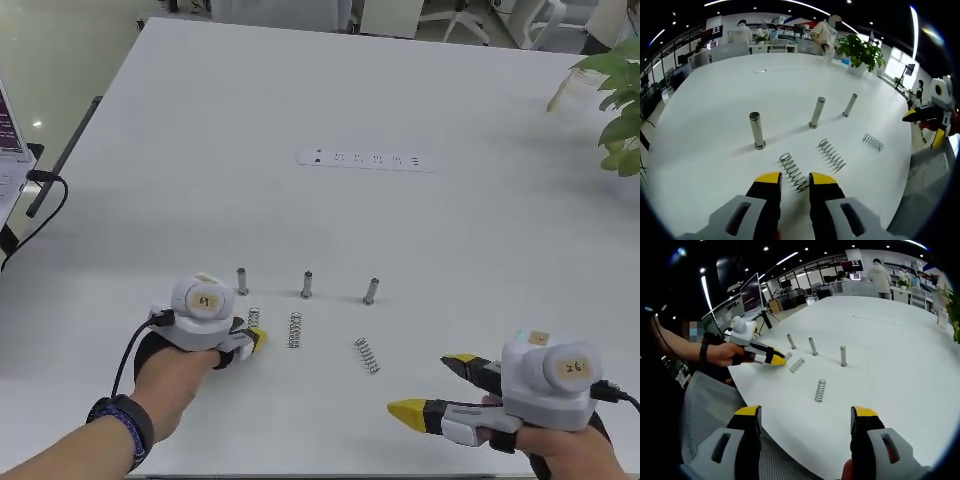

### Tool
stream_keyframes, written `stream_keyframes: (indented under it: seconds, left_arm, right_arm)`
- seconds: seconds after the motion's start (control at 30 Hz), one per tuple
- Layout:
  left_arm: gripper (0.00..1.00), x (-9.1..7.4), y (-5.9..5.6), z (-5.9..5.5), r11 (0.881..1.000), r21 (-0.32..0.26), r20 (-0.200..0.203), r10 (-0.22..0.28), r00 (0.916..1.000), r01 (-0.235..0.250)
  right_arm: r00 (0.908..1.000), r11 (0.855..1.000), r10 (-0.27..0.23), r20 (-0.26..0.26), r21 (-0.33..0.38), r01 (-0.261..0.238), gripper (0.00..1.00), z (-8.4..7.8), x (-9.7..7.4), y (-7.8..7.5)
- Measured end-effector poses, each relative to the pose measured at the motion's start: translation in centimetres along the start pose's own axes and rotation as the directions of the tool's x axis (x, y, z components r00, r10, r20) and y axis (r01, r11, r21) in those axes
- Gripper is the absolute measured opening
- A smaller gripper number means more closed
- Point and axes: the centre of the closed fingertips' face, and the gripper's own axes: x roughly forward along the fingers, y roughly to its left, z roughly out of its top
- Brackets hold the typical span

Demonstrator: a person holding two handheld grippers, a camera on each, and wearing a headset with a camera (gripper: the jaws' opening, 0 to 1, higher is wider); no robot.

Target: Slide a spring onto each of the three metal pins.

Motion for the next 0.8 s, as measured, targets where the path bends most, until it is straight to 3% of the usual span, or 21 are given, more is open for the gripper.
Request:
stream_keyframes:
  seconds: [0.07, 0.13, 0.23, 0.53, 0.8]
  left_arm:
    - [0.09, -0.1, 0.0, -0.1, 1.0, 0.004, -0.006, -0.005, 1.0, 0.005]
    - [0.03, 0.0, 0.2, -0.2, 0.999, 0.051, -0.011, 0.016, 0.9998, -0.015]
    - [0.03, -0.1, -0.1, -0.3, 1.0, 0.022, -0.014, -0.007, 0.9999, 0.007]
    - [0.02, -0.6, 0.1, -0.7, 0.999, 0.049, -0.031, -0.006, 0.9995, 0.008]
    - [0.02, -1.9, 0.2, -0.5, 0.998, 0.058, -0.018, -0.007, 0.9998, 0.008]
  right_arm:
    - [1.0, 1.0, 0.0, -0.001, -0.001, 0.0, 0.72, 0.0, 0.0, 0.0]
    - [1.0, 1.0, -0.001, -0.003, -0.002, 0.001, 0.72, -0.1, 0.0, 0.0]
    - [1.0, 1.0, 0.001, -0.001, 0.0, -0.001, 0.71, -0.1, 0.1, 0.0]
    - [1.0, 1.0, 0.004, -0.003, -0.002, -0.004, 0.71, -0.1, 0.1, 0.1]
    - [1.0, 1.0, 0.0, -0.001, -0.001, 0.0, 0.71, -0.2, -0.1, 0.0]
